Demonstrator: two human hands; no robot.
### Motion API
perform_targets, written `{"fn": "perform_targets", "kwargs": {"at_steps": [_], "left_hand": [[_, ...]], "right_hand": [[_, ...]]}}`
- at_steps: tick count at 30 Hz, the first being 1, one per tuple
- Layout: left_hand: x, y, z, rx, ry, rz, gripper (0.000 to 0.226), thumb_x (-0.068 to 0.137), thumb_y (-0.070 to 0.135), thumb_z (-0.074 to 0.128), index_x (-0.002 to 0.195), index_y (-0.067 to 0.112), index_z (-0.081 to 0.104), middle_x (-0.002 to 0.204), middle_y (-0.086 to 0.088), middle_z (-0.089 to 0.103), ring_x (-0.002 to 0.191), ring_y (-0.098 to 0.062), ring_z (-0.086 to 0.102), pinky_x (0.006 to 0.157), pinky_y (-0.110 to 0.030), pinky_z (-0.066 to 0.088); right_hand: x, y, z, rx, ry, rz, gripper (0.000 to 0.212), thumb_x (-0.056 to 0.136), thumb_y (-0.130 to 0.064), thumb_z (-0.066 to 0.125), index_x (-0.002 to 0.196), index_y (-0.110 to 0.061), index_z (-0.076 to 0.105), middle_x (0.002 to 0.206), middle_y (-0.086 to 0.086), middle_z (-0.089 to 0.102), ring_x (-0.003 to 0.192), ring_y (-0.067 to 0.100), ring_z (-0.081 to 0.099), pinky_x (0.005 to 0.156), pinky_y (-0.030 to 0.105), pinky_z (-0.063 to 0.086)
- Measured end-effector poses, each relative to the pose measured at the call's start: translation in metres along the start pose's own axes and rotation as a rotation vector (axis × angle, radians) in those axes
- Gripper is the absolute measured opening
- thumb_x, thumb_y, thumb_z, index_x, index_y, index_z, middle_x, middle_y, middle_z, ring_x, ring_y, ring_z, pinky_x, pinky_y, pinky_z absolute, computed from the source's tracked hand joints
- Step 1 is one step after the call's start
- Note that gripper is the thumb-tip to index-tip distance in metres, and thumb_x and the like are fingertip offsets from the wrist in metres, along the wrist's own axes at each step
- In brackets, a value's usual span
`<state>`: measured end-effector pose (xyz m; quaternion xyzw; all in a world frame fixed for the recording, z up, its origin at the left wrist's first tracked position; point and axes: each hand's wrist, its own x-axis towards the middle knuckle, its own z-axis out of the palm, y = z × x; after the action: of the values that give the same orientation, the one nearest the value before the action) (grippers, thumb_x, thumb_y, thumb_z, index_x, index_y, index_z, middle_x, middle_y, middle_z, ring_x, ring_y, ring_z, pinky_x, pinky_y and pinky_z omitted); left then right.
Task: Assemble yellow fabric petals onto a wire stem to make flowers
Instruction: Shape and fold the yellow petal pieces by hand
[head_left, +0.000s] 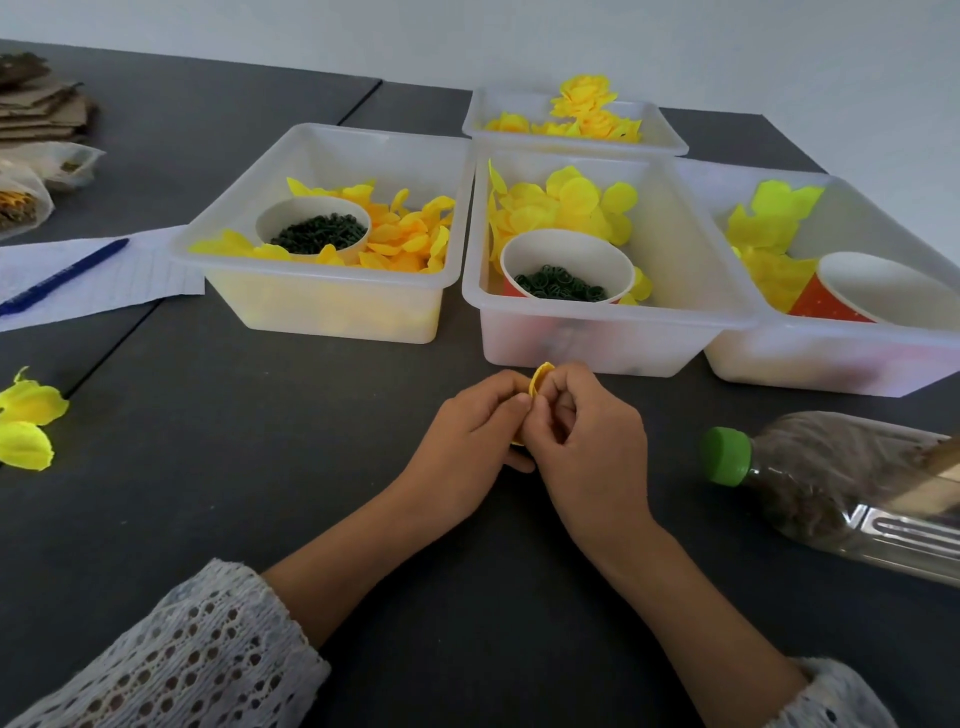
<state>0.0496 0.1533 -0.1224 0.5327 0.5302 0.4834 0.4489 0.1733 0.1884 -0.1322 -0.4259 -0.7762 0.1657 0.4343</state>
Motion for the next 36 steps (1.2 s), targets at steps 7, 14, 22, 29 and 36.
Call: {"fn": "perform_targets", "kwargs": {"at_steps": [7,14,22,29,36], "left_hand": [[0.003,0.008,-0.009,-0.088,-0.106,-0.065,0.025,0.103,0.021,0.042,0.1,0.006,0.062,0.087,-0.003,0.066,0.08,-0.014,0.065,0.075,-0.036,0.06],[0.001,0.007,-0.007,-0.031,-0.101,-0.053,0.03,0.105,0.019,0.036,0.104,0.0,0.06,0.096,-0.01,0.065,0.085,-0.012,0.066,0.071,-0.025,0.057],[0.003,0.002,-0.003,0.006,-0.038,-0.066,0.029,0.105,0.016,0.036,0.099,0.006,0.062,0.095,-0.01,0.066,0.087,-0.018,0.067,0.068,-0.023,0.057],[0.007,0.004,-0.013,0.1,-0.064,-0.115,0.021,0.1,0.019,0.048,0.09,0.015,0.066,0.08,0.003,0.072,0.074,-0.012,0.072,0.066,-0.027,0.06],[0.005,0.007,-0.014,0.225,-0.032,-0.042,0.027,0.099,0.012,0.048,0.077,0.019,0.061,0.063,0.018,0.064,0.06,0.004,0.063,0.05,-0.006,0.045]], "right_hand": [[-0.001,0.0,0.0,-0.059,-0.023,-0.048,0.017,0.086,-0.037,0.042,0.078,-0.024,0.049,0.062,-0.011,0.05,0.056,0.008,0.051,0.05,0.03,0.046],[-0.001,0.002,0.0,-0.044,-0.048,-0.026,0.019,0.082,-0.039,0.041,0.075,-0.022,0.046,0.061,-0.009,0.048,0.057,0.011,0.05,0.049,0.031,0.044],[-0.001,0.002,0.002,-0.064,-0.052,-0.015,0.017,0.086,-0.035,0.044,0.079,-0.02,0.048,0.066,-0.006,0.052,0.059,0.011,0.052,0.052,0.036,0.048],[-0.002,0.003,0.001,-0.05,-0.108,-0.054,0.014,0.087,-0.035,0.041,0.079,-0.024,0.048,0.065,-0.012,0.05,0.061,0.008,0.052,0.051,0.026,0.046],[-0.004,0.002,0.001,-0.077,-0.123,-0.092,0.013,0.088,-0.033,0.043,0.08,-0.025,0.048,0.063,-0.012,0.049,0.062,0.007,0.053,0.05,0.026,0.047]]}}
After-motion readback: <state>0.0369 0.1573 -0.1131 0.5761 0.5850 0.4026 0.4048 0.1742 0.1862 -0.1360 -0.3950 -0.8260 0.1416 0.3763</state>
